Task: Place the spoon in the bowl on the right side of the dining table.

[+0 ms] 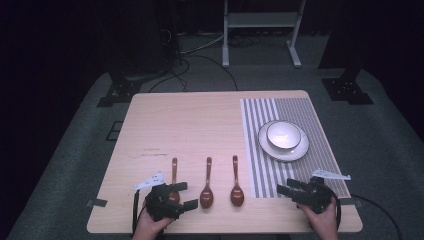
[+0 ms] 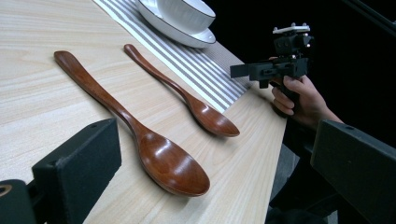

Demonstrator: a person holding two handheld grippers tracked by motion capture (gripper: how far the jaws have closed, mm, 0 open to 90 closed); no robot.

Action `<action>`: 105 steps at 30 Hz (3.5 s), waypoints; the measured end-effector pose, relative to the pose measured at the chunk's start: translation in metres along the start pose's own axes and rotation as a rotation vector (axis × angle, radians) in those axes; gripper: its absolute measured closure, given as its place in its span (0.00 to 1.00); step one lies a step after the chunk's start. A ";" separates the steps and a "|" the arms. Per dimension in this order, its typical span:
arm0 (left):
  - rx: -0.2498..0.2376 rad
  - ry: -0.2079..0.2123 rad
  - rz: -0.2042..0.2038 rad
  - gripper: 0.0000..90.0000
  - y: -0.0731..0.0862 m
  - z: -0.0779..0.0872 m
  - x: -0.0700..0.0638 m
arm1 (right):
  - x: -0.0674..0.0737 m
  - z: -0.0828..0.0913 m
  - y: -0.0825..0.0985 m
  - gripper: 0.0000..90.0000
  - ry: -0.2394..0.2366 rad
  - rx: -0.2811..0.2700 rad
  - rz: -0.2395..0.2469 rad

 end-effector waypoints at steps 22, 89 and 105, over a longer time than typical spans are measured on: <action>0.019 0.023 -0.001 0.01 0.003 -0.009 -0.008 | 0.013 -0.014 -0.012 0.30 -0.026 0.049 0.042; 0.241 0.082 0.013 0.01 0.047 -0.053 -0.029 | 0.090 -0.102 -0.046 0.30 -0.184 0.263 0.168; 0.245 0.080 0.017 0.01 0.047 -0.053 -0.029 | 0.104 -0.138 -0.058 0.30 -0.225 0.317 0.147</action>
Point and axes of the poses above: each handheld gripper's, and its own axes: z roughly backward along the jaws, y roughly out of its underside, x roughly to its left, the point moved 10 cm from there along -z, roughly forward along the jaws, and after that the axes turned 1 degree about -x, right-handed, at the moved point
